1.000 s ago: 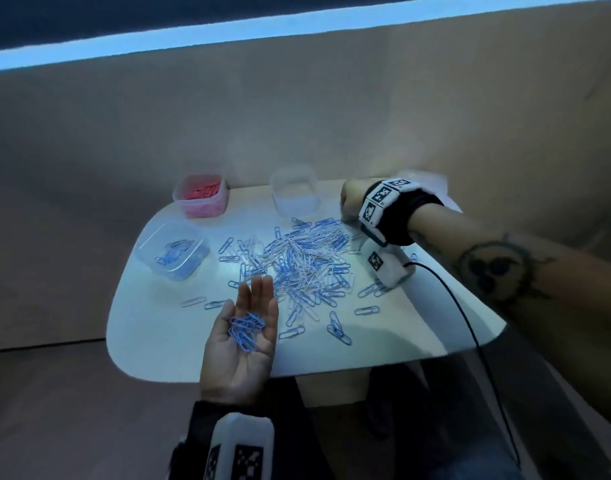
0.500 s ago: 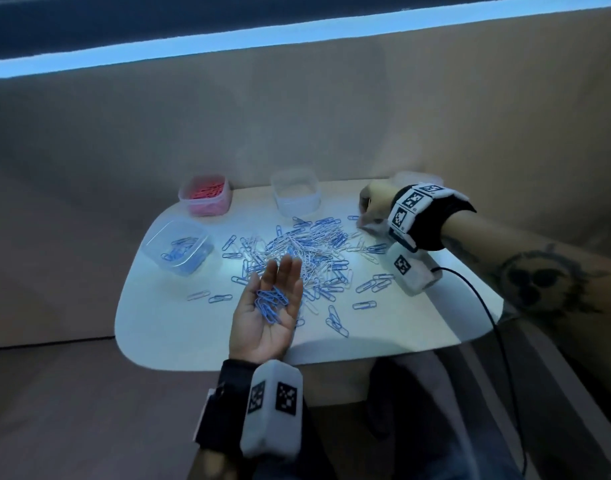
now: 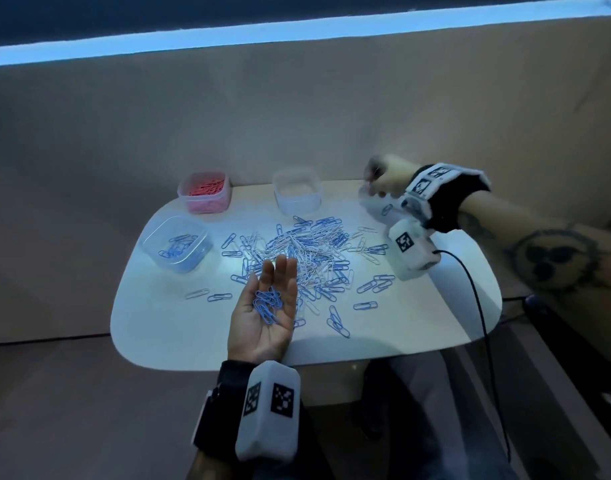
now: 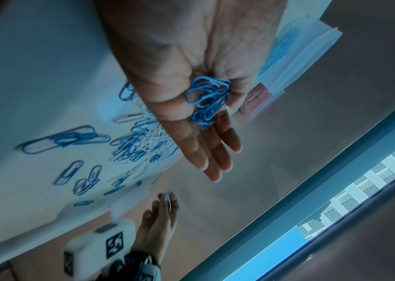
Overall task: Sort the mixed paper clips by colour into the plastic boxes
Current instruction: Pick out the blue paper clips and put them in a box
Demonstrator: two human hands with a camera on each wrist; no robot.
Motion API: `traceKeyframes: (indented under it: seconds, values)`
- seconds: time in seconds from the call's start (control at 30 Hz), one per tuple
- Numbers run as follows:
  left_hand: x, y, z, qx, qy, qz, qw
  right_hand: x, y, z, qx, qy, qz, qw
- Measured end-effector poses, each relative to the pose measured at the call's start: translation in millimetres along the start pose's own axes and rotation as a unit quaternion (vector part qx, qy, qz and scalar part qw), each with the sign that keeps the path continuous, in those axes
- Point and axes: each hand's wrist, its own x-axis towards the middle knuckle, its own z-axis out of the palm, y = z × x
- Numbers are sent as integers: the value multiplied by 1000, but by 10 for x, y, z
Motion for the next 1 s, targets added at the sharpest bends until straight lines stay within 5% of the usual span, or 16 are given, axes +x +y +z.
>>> traceKeyframes:
  seconds: [0.1, 0.23, 0.5, 0.73, 0.8, 0.87, 0.93, 1.0]
  values:
    - [8, -15, -18, 6, -9, 18, 1000, -51, 179, -140, -42, 43, -4, 998]
    - [0, -7, -35, -6, 0, 19, 1000, -109, 239, 17, -228, -6, -12, 974]
    - [-15, -2, 49, -51, 67, 1, 996, -89, 158, 160, -239, -45, -12, 970]
    - [-1, -18, 42, -19, 30, 26, 999, -184, 171, 169, -308, 4, -56, 950]
    - [0, -19, 25, -17, 31, 26, 999, -208, 114, 132, -244, 22, -50, 968]
    - [-9, -3, 12, -26, 37, 15, 999, -293, 49, 56, -57, 48, -59, 995]
    - [-17, 1, 36, -42, 35, -1, 998, -481, 77, 17, 97, 57, -62, 992]
    - [-24, -6, 36, -44, 44, 5, 998, -740, 177, 55, 66, 19, -71, 995]
